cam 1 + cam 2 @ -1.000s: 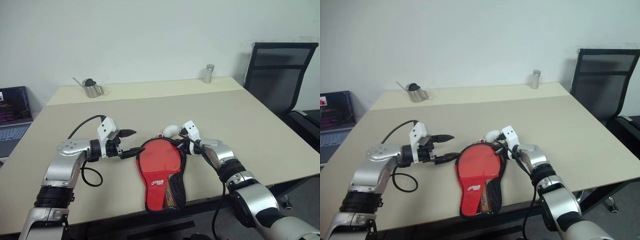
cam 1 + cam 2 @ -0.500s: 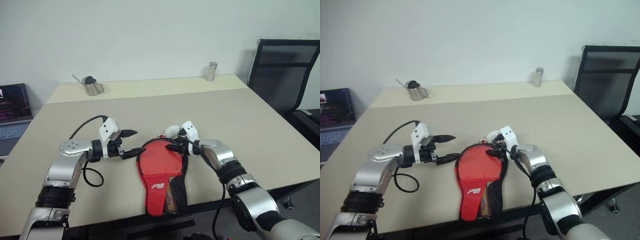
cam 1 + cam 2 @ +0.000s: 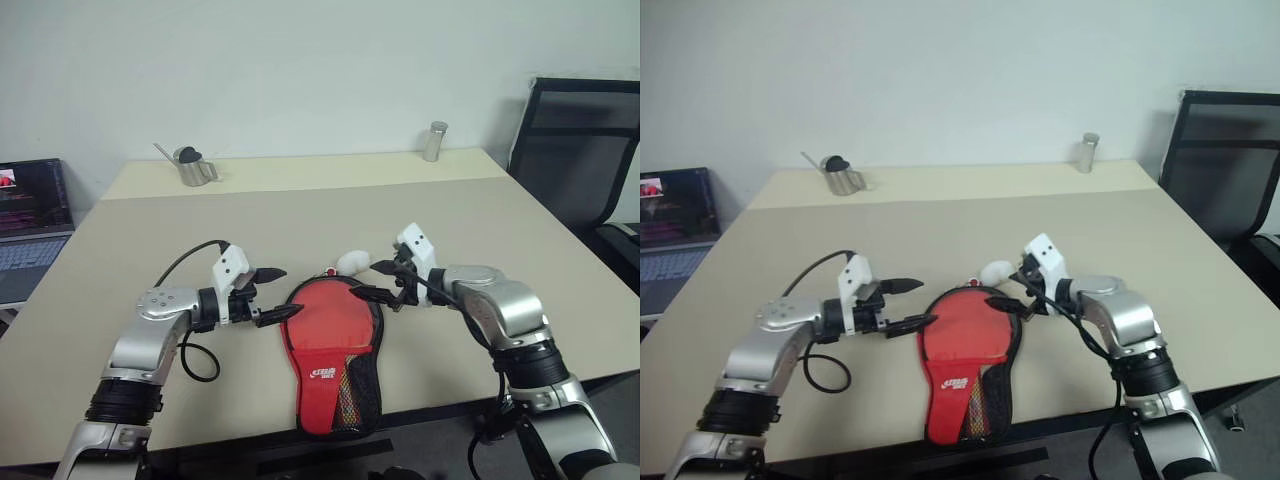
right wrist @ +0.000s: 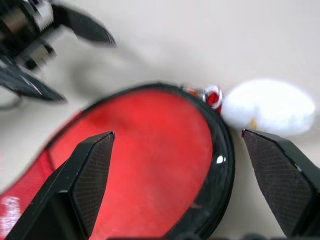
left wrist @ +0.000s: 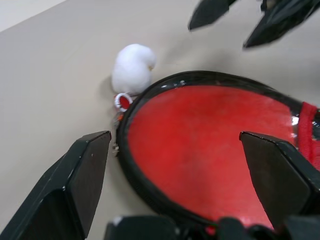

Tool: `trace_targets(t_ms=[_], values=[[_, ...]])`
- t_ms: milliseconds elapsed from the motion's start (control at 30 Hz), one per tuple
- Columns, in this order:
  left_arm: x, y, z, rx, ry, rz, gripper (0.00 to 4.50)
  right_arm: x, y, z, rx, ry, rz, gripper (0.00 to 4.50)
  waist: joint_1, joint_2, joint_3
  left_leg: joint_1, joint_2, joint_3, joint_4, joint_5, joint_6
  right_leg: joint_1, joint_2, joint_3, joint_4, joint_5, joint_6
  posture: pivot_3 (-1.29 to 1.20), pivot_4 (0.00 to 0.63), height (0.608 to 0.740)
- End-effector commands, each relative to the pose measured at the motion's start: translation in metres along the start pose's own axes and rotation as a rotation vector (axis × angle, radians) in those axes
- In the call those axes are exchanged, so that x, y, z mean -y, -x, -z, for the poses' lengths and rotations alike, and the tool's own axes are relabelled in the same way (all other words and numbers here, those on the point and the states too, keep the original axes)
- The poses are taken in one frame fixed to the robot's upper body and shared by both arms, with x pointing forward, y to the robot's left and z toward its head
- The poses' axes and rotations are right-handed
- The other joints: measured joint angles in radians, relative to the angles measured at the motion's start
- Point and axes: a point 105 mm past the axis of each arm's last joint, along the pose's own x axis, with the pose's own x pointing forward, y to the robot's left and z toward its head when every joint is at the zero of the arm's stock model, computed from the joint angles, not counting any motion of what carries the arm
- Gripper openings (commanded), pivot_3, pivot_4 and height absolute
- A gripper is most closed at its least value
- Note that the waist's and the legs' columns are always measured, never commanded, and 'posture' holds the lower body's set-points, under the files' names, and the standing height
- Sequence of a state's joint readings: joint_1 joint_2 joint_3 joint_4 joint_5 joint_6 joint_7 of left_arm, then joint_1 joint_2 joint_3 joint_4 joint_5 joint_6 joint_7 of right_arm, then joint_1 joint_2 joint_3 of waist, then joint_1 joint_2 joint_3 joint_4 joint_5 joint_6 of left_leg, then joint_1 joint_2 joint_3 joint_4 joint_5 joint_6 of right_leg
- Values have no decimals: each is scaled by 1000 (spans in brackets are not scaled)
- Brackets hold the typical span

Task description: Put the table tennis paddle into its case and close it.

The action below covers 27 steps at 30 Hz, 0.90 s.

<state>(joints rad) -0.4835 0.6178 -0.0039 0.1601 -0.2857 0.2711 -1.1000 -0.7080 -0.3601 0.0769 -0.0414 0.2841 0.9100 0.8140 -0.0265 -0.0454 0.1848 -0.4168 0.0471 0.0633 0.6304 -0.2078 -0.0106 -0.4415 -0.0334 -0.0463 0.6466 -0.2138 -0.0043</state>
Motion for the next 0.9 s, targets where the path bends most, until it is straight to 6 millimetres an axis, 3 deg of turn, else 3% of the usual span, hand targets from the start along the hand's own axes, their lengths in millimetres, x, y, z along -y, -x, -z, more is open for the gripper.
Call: trace_targets(t_ms=[33,300,467,733,900], values=[[8,-14,-1,-3,-48,34,4500,5,16,-17,67,24,50,4480,1,0,0,0,0,0,0,0,0,0,1,0,0,0,0,0,150,740],[12,-35,27,-87,-28,87,4500,36,8,-29,47,196,192,4480,-2,0,0,1,-1,1,1,0,0,0,5,2,0,0,0,0,150,740],[12,-42,30,-92,-28,99,4500,53,-6,-28,-110,678,198,4480,-2,0,0,1,-1,2,0,0,0,0,6,3,-1,0,0,0,150,740],[18,-48,25,-75,-28,118,4500,57,-30,-21,-238,1076,59,4480,-2,0,0,1,-1,3,1,0,0,0,7,4,0,0,0,0,150,740],[21,-49,24,-72,-26,125,4500,54,-47,-19,-261,1186,17,4480,-3,0,0,1,0,3,1,0,0,0,7,5,0,0,0,0,150,740]])
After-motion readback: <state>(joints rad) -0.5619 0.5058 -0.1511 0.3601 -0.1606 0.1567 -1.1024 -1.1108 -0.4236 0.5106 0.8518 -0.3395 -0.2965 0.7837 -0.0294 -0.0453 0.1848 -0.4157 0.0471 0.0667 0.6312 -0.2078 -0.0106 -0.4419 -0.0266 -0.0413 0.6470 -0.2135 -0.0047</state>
